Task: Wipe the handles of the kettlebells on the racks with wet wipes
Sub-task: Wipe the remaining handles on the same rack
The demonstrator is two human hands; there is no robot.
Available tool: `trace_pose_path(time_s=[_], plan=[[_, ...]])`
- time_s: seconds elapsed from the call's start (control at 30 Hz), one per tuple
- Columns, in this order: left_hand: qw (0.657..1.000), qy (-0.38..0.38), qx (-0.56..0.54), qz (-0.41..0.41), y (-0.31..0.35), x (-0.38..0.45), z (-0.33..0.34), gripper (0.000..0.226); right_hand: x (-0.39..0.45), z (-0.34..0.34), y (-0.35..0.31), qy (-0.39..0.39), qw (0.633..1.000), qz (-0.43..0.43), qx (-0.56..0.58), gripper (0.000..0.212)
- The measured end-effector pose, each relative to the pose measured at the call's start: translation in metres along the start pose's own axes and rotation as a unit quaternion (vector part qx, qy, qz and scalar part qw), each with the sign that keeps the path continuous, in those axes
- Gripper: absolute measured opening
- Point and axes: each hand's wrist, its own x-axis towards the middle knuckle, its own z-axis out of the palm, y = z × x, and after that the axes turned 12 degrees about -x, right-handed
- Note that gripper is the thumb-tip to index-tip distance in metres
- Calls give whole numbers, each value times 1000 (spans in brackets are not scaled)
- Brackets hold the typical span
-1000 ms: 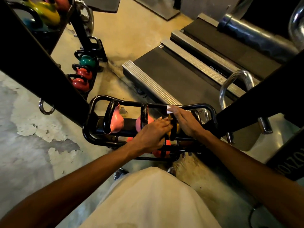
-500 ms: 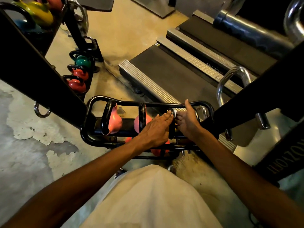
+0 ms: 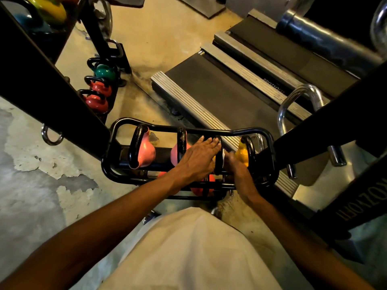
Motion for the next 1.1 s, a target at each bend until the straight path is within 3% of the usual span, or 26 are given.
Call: trace_pose_path(time_s=[0.07, 0.1, 0.2, 0.33, 0.47, 0.53, 0.63, 0.73, 0.8, 0.97, 1.1], plan=[[1000, -2, -5, 6, -1, 3, -3, 60, -16, 11, 16, -10, 984, -71, -165, 69], [1000, -8, -7, 10, -2, 5, -6, 58, -23, 15, 23, -2, 956, -102, -273, 78], [999, -47, -25, 5, -8, 14, -16, 45, -30, 13, 38, 61, 834, -214, -505, 88], [995, -34, -88, -5, -11, 15, -31, 46, -19, 2, 37, 71, 731, -316, -600, 85], [990, 46, -133, 7, -8, 7, -36, 52, 2, -9, 21, 32, 638, -377, -671, 78], [989, 64, -131, 7, -10, 5, -36, 56, 20, -15, 11, 5, 607, -394, -690, 73], [991, 56, -122, 11, -18, 3, -33, 58, 45, -22, -5, -29, 591, -406, -697, 71], [991, 59, -120, 7, -19, -2, -35, 58, 62, -28, -19, -27, 612, -404, -680, 70], [990, 68, -123, 7, -17, -5, -35, 59, 67, -30, -22, -21, 654, -377, -655, 65], [998, 43, -31, 17, -18, -6, -31, 56, 59, -11, -20, -20, 895, -209, -393, 57], [998, -32, 18, 48, -12, -5, -19, 51, 48, 15, -29, 58, 979, -79, -179, 53]])
